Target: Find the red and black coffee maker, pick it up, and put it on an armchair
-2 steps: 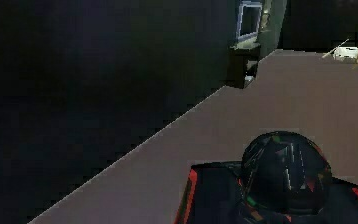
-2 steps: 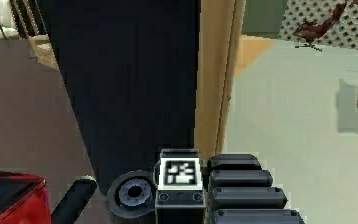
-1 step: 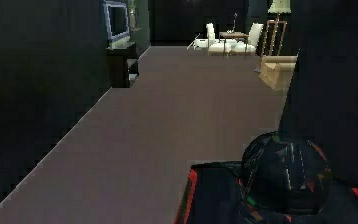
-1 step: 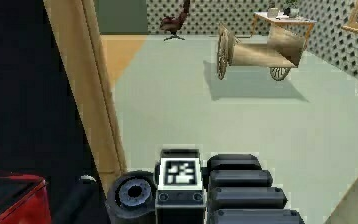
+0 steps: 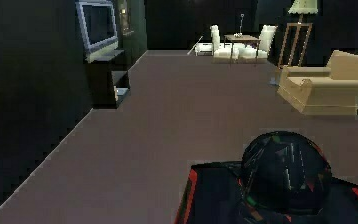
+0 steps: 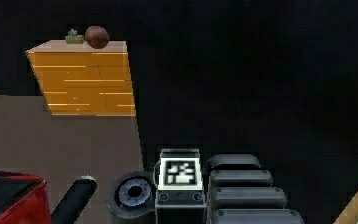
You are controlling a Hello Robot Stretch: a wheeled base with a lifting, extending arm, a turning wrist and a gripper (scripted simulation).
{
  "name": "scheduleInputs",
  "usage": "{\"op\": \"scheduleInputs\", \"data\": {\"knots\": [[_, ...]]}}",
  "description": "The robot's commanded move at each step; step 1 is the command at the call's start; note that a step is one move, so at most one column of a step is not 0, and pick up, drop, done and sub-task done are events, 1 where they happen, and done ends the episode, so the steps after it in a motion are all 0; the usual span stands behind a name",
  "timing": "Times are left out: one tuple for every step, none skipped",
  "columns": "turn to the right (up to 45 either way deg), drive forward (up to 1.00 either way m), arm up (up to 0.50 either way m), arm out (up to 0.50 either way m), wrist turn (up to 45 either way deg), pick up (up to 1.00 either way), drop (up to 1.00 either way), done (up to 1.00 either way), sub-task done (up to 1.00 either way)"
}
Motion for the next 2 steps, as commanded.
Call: {"op": "scheduleInputs", "data": {"knots": [[0.0, 0.30, 0.00, 0.00, 0.0, 0.00, 0.00, 0.00, 0.00], [21.0, 0.00, 0.00, 0.00, 0.0, 0.00, 0.00, 0.00, 0.00]]}}
